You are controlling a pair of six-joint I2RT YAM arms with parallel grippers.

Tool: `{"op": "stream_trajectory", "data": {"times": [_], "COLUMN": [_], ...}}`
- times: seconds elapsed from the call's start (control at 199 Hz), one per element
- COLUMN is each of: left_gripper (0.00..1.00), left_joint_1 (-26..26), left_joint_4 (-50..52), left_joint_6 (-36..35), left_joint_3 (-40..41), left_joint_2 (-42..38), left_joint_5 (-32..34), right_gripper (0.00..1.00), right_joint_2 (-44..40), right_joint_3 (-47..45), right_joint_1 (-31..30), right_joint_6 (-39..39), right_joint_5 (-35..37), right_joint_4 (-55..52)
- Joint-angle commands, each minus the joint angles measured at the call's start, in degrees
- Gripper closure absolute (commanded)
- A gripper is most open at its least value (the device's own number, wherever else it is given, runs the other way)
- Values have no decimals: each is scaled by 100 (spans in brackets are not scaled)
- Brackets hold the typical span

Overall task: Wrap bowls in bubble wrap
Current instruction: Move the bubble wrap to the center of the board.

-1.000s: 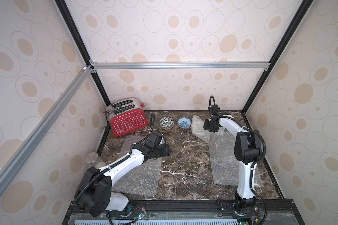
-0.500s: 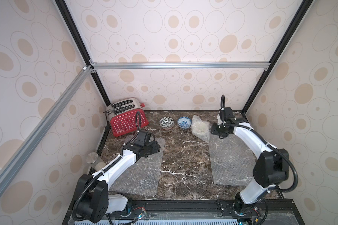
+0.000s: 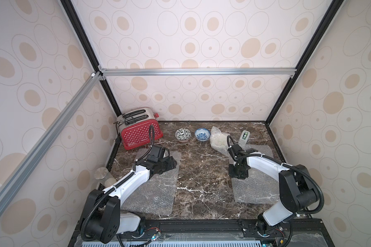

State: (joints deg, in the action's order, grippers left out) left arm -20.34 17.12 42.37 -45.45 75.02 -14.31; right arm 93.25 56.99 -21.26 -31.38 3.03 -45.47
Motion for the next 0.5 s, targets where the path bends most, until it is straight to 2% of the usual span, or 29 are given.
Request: {"op": "stream_trajectory", "data": {"times": [0.0,0.07,0.257,0.362,0.498], "left_gripper": [38,38,38,38,38], "left_joint_1": [26,21,44,43,44], "left_joint_4": [-91,-61,29,3,-60], "left_joint_6": [-125,-189,-316,-326,-323], "left_joint_3": [31,69,133,149,202], "left_joint_2": [-276,-405,-610,-607,-689], "left_joint_5": [-49,-12,11,-56,-109], "right_gripper": [58,63,89,96,98], "right_joint_2": [255,333,260,144,-225], "right_joint_3": [-28,-120,-295,-404,-575], "right_joint_1": [-79,-81,-183,-314,-537], "right_joint_6": [-269,-315,-352,-433,-603], "right_joint_5": [232,120,14,-67,-214], "right_joint_4": [-200,-86,24,58,20]}}
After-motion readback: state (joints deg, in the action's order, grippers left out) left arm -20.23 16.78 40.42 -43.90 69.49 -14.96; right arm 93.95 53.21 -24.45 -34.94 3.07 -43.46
